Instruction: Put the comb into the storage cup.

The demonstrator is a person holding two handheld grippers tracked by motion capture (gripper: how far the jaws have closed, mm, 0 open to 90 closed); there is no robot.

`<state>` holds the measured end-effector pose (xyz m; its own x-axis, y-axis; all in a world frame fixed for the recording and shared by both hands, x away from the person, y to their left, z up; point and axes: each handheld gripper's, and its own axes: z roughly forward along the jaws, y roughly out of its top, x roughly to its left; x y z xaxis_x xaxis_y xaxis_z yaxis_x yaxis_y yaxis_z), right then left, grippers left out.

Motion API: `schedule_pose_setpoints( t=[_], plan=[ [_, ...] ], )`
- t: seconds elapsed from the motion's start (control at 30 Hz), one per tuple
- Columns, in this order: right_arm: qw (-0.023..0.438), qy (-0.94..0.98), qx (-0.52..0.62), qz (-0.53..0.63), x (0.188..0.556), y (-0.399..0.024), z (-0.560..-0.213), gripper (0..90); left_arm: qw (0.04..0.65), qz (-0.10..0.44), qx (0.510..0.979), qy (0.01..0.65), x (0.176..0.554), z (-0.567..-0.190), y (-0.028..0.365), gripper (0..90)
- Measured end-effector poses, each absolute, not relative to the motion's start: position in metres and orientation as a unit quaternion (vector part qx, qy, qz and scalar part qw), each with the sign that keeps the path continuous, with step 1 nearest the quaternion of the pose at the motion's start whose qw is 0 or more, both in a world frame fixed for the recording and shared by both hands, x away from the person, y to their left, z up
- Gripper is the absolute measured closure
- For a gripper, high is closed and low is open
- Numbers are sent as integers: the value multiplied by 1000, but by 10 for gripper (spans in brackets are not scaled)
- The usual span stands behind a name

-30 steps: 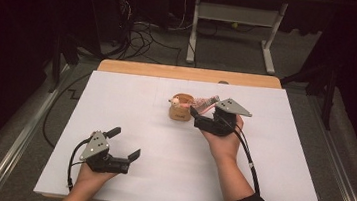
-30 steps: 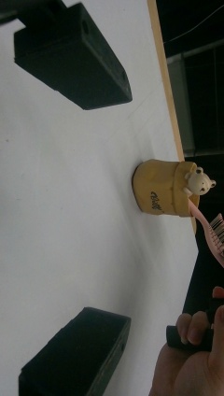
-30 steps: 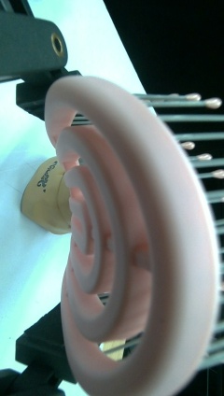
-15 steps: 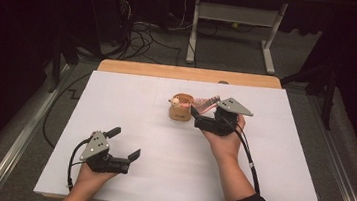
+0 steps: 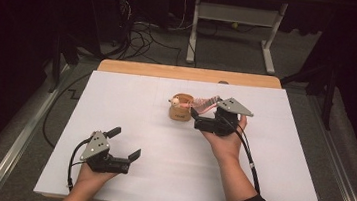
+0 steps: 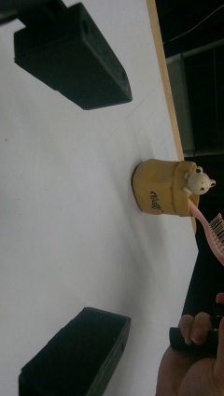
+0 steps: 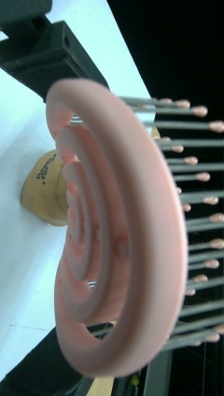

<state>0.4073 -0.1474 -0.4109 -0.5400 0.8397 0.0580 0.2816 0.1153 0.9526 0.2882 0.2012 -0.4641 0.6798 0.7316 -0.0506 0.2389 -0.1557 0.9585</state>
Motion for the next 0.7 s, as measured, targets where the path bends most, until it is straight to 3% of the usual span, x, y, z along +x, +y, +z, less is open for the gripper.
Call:
schedule_pose_setpoints(
  t=[0.7],
  plan=[
    [257, 713, 387, 525, 377, -159, -422, 1, 551, 219, 733, 333, 290, -466, 200, 0]
  ],
)
